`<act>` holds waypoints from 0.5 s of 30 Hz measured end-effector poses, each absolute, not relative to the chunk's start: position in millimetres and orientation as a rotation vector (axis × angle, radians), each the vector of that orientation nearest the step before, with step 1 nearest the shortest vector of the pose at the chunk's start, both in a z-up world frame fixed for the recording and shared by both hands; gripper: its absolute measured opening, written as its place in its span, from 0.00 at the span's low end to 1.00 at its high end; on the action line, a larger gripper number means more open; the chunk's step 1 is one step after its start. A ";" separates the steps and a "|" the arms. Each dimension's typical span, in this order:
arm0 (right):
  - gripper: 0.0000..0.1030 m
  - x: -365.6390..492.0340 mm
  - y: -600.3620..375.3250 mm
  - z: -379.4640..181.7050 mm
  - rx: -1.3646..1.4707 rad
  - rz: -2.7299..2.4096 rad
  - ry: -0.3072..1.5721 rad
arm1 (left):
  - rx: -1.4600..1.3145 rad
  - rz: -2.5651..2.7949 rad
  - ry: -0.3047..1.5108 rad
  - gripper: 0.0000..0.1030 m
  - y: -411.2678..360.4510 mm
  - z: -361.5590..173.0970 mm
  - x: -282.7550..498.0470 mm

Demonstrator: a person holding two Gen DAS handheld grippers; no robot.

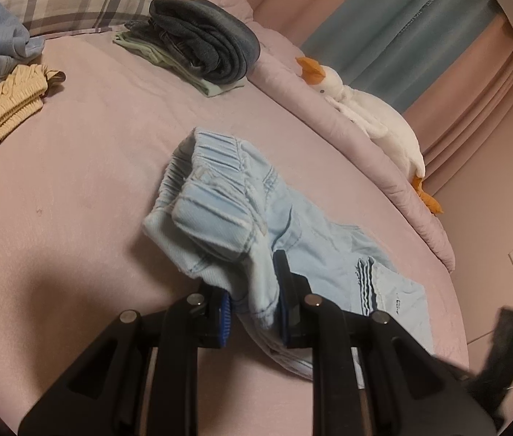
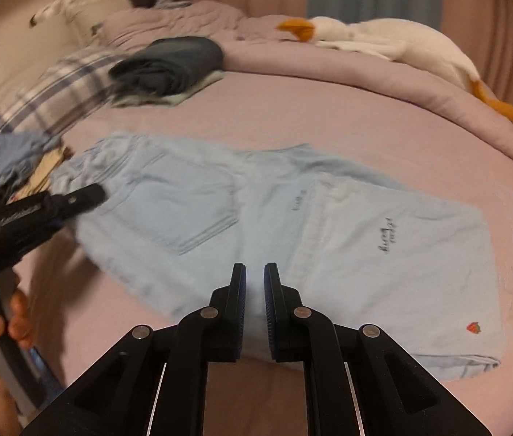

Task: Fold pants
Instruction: 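Grasp the waistband with the left gripper and lift it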

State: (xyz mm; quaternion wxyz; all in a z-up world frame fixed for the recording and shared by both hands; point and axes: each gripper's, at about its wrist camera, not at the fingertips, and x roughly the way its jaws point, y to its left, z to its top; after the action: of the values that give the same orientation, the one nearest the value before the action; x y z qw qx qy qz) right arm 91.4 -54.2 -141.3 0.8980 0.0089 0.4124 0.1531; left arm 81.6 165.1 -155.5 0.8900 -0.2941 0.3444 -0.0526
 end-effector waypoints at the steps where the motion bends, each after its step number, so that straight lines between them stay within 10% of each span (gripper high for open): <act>1: 0.09 92.8 -54.4 -151.6 0.042 0.327 0.894 | -0.611 -0.115 0.716 0.19 165.0 -154.5 82.3; 15: 0.10 95.4 -89.2 -164.3 0.284 0.375 0.913 | -0.468 -0.151 0.649 0.19 130.3 -110.2 77.0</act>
State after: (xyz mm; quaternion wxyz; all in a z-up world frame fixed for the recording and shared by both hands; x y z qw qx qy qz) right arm 95.4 -89.2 -164.3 0.8711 0.1358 0.4365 0.1793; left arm 77.0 130.3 -110.2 0.9183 -0.2277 0.3154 -0.0734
